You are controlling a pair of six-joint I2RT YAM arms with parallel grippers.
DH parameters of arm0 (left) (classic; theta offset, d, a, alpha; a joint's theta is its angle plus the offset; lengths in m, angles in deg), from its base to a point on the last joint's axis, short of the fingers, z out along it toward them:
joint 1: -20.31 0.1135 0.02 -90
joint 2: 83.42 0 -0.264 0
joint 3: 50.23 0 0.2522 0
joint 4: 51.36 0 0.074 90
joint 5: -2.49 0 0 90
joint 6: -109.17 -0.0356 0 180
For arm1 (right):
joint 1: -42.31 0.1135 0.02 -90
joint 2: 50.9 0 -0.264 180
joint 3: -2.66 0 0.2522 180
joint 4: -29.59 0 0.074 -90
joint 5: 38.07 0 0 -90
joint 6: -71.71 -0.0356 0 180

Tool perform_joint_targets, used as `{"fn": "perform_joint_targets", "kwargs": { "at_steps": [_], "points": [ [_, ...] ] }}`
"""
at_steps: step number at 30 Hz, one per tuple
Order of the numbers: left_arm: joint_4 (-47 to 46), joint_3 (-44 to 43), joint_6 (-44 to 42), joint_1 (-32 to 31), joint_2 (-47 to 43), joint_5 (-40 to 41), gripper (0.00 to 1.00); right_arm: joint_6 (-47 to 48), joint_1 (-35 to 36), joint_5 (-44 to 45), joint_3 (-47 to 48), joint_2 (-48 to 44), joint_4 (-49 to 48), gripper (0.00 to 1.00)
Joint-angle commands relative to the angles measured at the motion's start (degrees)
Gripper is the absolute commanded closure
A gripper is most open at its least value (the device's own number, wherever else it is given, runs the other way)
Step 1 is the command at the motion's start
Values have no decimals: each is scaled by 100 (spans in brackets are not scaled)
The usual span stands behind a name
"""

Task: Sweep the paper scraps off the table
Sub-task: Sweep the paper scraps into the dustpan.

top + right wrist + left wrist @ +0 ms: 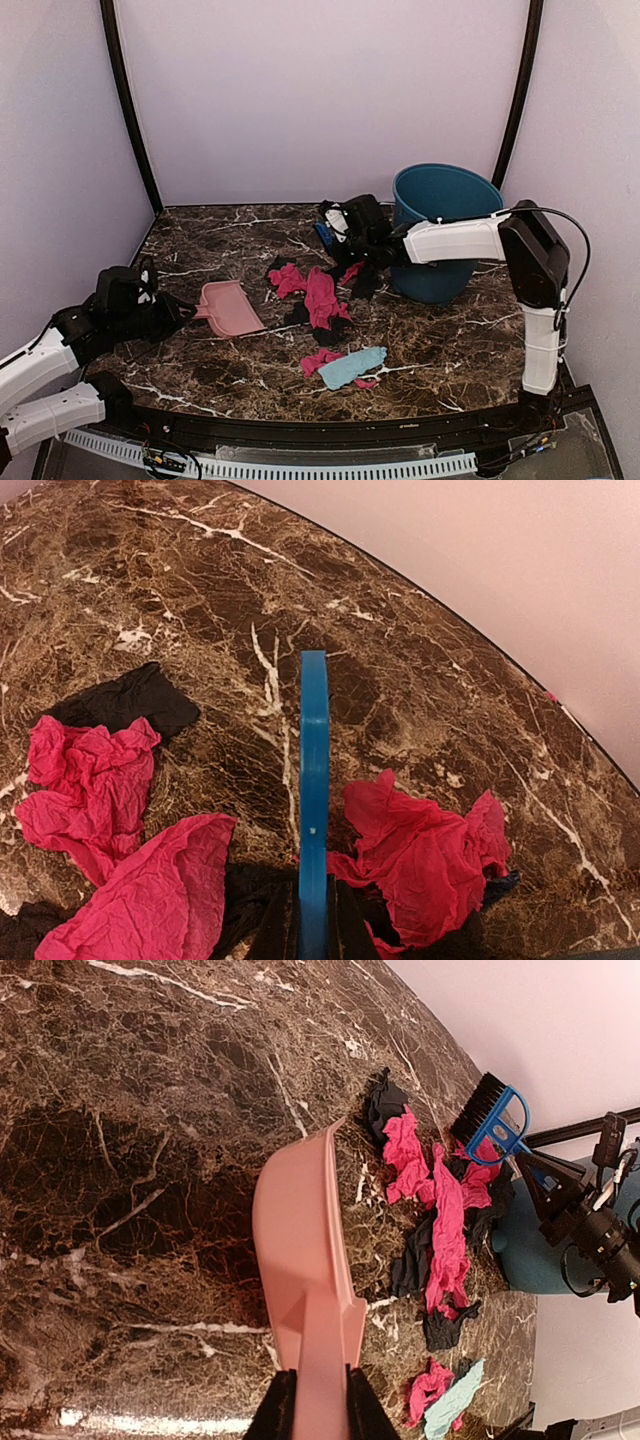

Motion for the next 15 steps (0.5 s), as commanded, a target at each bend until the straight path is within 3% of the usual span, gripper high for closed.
{"fn": "perform_joint_targets", "kwargs": {
  "at_steps": [1, 8, 15],
  "points": [
    [98, -73, -152, 40, 169, 150, 100, 71, -30, -16, 320, 194, 179, 100],
    [-319, -121, -184, 45, 746, 147, 100, 383, 37, -1142, 445, 378, 179, 100],
    [-614, -259, -240, 46, 1263, 158, 100, 506, 127, -1477, 1147, 981, 275, 100]
  ]
}}
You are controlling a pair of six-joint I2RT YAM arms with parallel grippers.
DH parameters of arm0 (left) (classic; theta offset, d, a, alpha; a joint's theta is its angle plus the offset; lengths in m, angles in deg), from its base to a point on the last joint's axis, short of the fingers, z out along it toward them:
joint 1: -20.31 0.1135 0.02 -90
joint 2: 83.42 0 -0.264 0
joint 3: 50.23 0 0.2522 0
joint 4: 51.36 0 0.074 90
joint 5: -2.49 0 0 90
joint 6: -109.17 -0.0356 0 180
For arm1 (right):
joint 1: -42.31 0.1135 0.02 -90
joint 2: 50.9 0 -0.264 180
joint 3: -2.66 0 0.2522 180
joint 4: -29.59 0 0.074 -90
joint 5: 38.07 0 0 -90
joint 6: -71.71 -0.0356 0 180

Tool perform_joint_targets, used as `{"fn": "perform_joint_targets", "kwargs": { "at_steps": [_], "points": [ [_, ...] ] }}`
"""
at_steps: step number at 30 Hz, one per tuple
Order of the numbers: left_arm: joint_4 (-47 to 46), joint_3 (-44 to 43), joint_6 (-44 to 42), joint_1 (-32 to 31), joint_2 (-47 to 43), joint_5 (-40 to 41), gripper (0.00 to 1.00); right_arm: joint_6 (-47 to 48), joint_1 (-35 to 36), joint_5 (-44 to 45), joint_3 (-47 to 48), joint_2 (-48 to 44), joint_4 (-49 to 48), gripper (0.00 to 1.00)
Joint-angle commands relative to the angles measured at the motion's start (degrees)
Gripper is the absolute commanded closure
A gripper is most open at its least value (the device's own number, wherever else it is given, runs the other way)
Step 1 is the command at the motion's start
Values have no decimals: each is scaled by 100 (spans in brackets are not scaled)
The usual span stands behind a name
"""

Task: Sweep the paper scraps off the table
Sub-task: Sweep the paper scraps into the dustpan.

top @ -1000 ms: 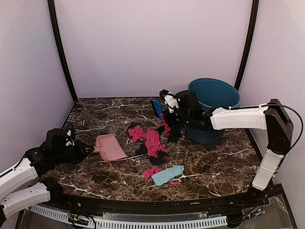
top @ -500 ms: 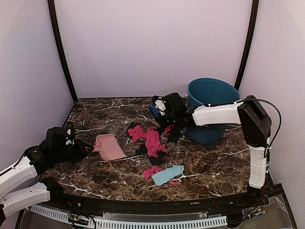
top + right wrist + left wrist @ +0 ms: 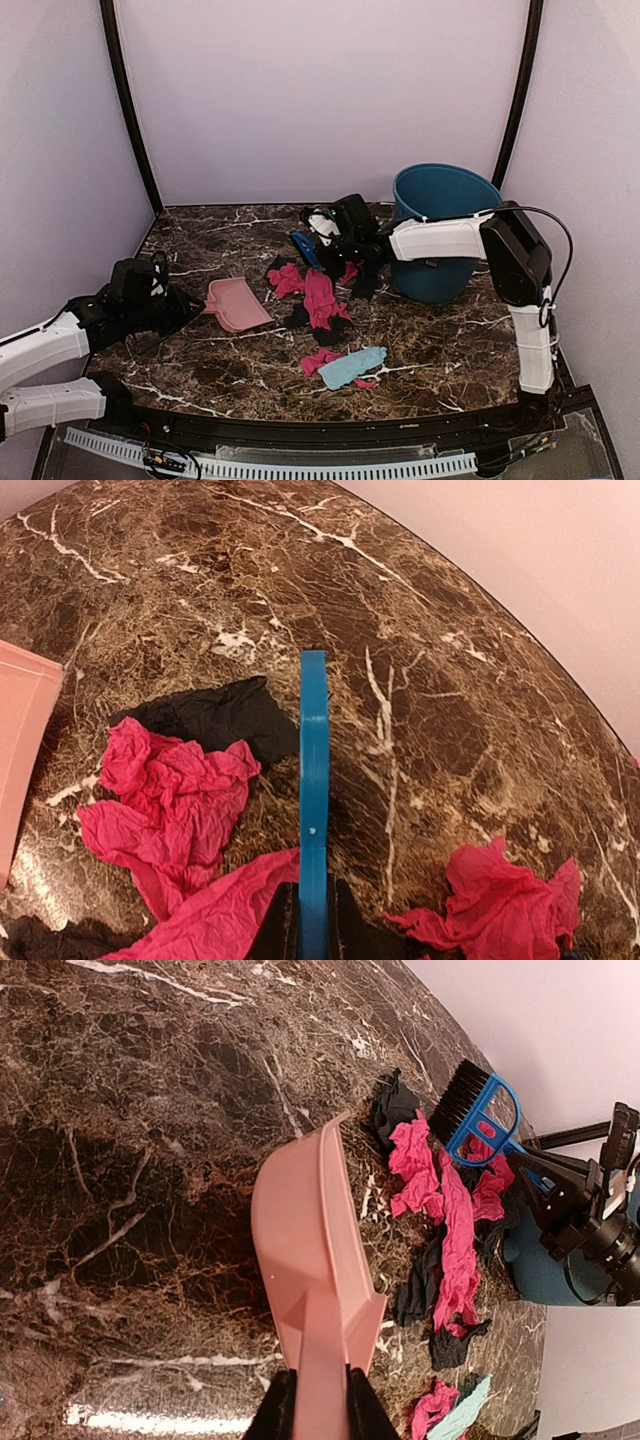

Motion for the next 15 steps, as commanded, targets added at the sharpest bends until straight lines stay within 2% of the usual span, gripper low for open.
{"fn": "perform_joint_targets", "kwargs": {
  "at_steps": [1, 7, 15],
  "points": [
    [77, -126, -233, 44, 296, 141, 100, 199, 88, -381, 517, 447, -16, 100],
    [48, -138, -261, 60, 427, 194, 100, 582, 241, -659, 999, 802, 184, 100],
    [90, -35, -273, 103, 397, 194, 100, 864, 409, -1340, 453, 445, -19, 100]
  ]
}}
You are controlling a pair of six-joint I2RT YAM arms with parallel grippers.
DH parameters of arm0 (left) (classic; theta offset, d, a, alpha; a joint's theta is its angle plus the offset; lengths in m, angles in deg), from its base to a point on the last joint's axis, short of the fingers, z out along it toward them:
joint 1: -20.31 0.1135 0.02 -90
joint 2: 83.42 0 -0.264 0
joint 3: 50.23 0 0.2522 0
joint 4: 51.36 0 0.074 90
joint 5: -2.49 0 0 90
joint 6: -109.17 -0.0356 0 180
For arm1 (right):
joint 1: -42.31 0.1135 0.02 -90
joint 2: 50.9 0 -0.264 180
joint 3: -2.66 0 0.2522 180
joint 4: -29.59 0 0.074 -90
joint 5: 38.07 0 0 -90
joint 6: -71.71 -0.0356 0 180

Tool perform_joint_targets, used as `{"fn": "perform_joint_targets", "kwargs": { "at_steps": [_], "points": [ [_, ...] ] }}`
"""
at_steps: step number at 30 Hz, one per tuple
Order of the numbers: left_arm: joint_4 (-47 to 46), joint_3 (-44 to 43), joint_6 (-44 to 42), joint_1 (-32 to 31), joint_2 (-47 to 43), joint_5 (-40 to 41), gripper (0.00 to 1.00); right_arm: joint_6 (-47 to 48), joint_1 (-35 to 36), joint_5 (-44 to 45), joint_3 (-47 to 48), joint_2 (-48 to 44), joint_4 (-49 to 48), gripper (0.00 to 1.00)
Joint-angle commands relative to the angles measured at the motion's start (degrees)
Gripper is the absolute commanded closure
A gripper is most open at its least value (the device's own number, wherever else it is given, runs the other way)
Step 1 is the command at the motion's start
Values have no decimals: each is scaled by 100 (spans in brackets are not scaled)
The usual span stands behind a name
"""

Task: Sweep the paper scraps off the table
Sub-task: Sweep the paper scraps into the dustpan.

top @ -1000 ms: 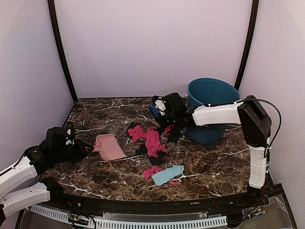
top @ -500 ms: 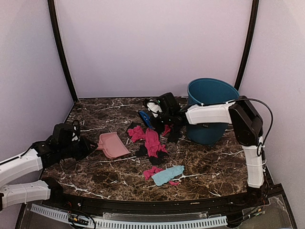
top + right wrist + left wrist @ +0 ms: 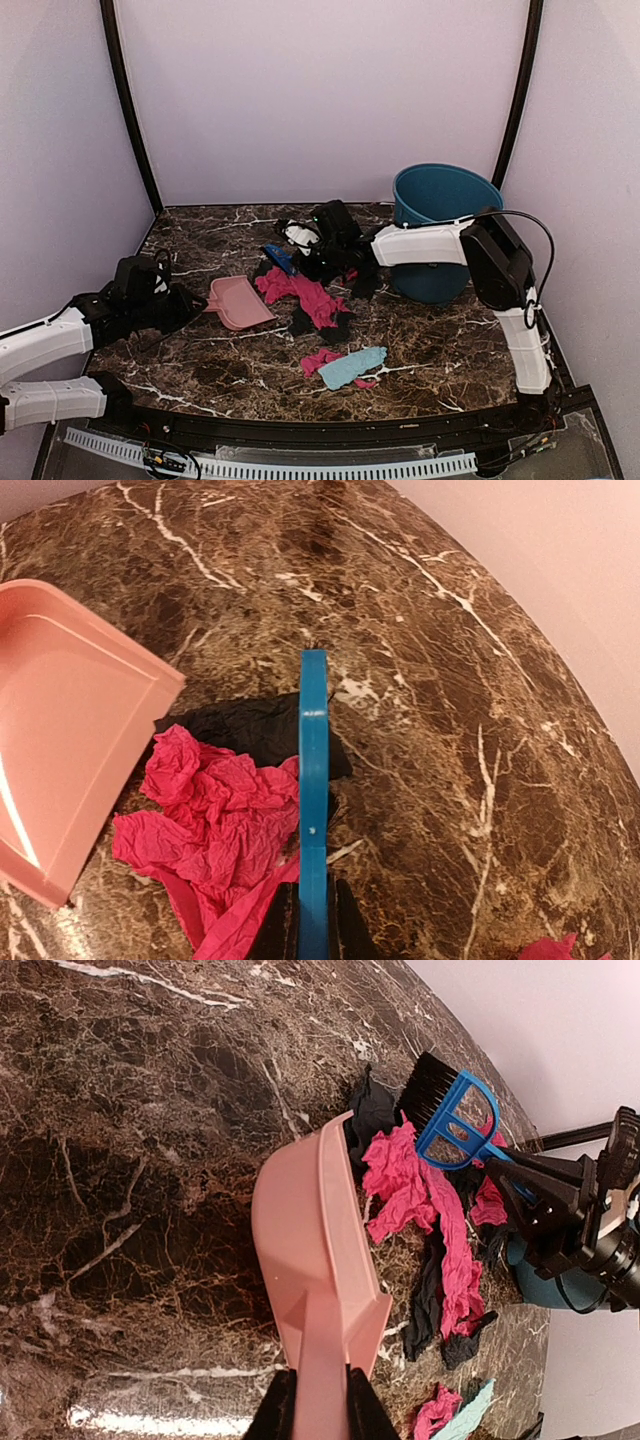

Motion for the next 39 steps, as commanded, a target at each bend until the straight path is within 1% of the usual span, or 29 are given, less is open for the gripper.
{"fn": "perform_joint_targets", "kwargs": {
  "at_steps": [1, 7, 17, 19, 21, 24, 28, 32, 36, 39],
  "points": [
    [322, 97, -200, 69, 5, 190, 100, 88, 138, -613, -384, -277, -55, 100],
    [215, 305, -152, 79, -35, 57, 100, -274, 277, -1058, -704, -484, -263, 100],
    [195, 655, 15, 79, -409, -112, 100, -1016, 389, -1936, -955, -700, -932, 100],
    [268, 700, 55, 79, -488, -111, 100, -1081, 387, -1934, -1083, -874, -1073, 100],
    [475, 688, 96, 79, -683, -9, 100, -1085, 391, -1767, -1239, -1099, -1219, 100],
    [900, 642, 156, 79, -934, 297, 100, -1029, 383, -1292, -1393, -1375, -1351, 100],
    [1088, 643, 200, 79, -1133, 480, 100, -972, 375, -573, -1435, -1456, -1605, 100],
    [1011, 699, 216, 79, -1024, 439, 100, -952, 351, 164, -1056, -1054, -1642, 100],
    [924, 702, 217, 79, -904, 416, 100, -756, 326, 552, -505, -511, -1380, 100],
    [918, 679, 193, 80, -894, 427, 100, -588, 321, 610, -173, -214, -1012, 100]
  ]
}}
